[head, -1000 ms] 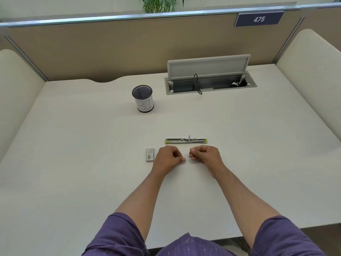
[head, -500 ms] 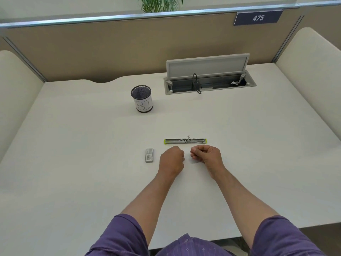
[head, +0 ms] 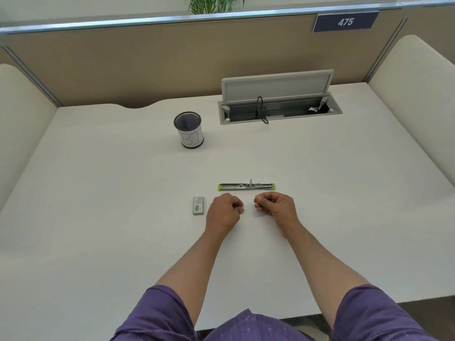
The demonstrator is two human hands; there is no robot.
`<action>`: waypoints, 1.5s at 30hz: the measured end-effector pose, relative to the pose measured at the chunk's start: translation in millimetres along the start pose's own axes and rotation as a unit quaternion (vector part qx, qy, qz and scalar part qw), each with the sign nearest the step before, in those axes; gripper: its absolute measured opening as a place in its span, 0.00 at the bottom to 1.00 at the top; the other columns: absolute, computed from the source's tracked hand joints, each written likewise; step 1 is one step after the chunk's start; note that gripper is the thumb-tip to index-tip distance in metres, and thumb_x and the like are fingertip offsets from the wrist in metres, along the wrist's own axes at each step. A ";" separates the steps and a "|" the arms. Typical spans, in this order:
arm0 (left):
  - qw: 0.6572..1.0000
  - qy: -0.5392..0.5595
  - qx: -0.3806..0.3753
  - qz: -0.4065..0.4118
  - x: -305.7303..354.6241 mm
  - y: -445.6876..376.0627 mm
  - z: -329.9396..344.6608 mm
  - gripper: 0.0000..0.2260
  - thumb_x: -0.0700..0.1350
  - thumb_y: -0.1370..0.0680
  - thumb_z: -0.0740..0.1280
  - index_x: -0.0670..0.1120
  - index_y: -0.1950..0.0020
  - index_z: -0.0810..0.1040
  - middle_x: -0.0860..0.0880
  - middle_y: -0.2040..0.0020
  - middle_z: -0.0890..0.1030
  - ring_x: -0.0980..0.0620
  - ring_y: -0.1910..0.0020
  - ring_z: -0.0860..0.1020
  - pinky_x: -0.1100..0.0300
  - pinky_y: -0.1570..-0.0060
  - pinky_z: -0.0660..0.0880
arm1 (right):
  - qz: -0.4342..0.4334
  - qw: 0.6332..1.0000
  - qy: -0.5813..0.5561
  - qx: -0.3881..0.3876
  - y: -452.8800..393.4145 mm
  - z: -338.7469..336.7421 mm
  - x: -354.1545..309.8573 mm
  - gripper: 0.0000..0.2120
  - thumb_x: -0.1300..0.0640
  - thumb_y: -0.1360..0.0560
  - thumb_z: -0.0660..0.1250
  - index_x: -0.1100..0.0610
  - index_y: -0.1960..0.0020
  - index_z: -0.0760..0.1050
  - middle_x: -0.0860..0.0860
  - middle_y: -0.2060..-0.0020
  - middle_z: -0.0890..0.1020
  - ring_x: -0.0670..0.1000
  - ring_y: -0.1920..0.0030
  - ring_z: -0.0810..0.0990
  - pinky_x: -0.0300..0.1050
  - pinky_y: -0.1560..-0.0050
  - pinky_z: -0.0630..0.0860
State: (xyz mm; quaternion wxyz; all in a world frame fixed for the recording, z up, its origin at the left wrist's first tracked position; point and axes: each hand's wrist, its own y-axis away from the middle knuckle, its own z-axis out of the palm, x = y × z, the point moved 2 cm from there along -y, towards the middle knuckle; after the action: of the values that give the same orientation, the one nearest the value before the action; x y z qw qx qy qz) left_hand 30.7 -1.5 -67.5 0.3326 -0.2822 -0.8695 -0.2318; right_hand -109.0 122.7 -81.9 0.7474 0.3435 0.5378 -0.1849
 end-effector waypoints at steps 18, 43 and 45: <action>0.954 -0.262 0.027 0.144 4.2 1.8 11.8 0.03 0.40 0.20 0.64 0.47 0.49 0.75 0.50 0.46 0.75 0.45 0.48 0.72 0.55 0.67 0.64 | 0.003 1.000 -0.010 0.010 3.4 1.0 -1.7 0.03 0.65 0.26 0.75 0.64 0.54 0.85 0.57 0.60 0.87 0.51 0.62 0.84 0.40 0.57 0.82; 0.953 -0.281 -0.001 0.115 9.2 -8.1 -8.5 0.12 0.35 0.22 0.61 0.41 0.39 0.69 0.44 0.38 0.70 0.44 0.41 0.72 0.55 0.62 0.69 | 0.003 1.000 0.014 -0.017 -0.3 20.4 -9.0 0.06 0.63 0.26 0.75 0.67 0.52 0.84 0.56 0.61 0.87 0.50 0.63 0.85 0.37 0.62 0.79; 0.966 -0.237 0.020 0.106 10.7 -14.8 -20.6 0.11 0.34 0.23 0.60 0.42 0.41 0.70 0.45 0.41 0.70 0.44 0.44 0.72 0.54 0.63 0.68 | -0.011 0.999 0.018 -0.039 -6.0 38.0 -18.8 0.07 0.62 0.25 0.75 0.67 0.52 0.84 0.56 0.60 0.87 0.52 0.62 0.85 0.40 0.58 0.81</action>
State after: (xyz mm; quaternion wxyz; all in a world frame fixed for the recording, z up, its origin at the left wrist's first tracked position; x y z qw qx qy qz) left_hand 23.7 -20.9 -49.3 0.1453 -0.4130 -0.8930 -0.1046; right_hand -93.8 89.7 -59.2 0.7485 0.3114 0.5616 -0.1655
